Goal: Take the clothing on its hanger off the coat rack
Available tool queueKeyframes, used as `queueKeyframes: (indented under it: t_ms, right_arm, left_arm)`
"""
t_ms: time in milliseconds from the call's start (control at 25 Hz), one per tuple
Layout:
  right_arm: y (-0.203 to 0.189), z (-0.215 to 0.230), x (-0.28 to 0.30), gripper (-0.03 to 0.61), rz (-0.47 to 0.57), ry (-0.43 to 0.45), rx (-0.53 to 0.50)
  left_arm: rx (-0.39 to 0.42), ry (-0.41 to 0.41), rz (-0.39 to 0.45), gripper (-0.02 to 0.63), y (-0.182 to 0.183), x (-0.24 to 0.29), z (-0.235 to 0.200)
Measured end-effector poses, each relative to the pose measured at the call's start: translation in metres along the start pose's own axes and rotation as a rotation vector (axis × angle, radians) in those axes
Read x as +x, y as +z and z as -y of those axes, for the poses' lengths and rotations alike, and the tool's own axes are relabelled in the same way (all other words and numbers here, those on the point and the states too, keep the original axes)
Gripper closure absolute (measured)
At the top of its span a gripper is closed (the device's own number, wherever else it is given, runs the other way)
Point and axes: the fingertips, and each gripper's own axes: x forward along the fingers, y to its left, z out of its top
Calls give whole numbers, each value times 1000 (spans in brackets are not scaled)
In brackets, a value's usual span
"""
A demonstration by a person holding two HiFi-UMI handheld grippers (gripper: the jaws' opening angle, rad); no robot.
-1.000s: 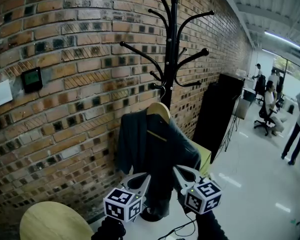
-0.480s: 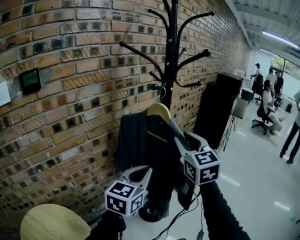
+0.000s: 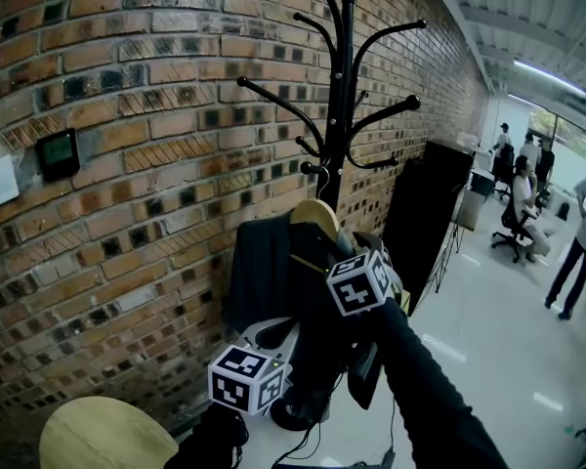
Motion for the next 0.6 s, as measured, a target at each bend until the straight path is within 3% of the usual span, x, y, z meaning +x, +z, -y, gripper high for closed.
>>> queueKeyframes:
  t_ms: [80,200,600]
  right_arm:
    - [-4,1,8,382,-30,-26,-30]
    - [-8,0,13,518,-28,-32,-68]
    - [-6,-6,15,532,9,-10,-61]
  left_arm:
    - [-7,8,2,607,0,-2,-4]
    - [-9,17,0,607,-2,-5,-9]
    - [-18,51,0,607,-6,-20,-24]
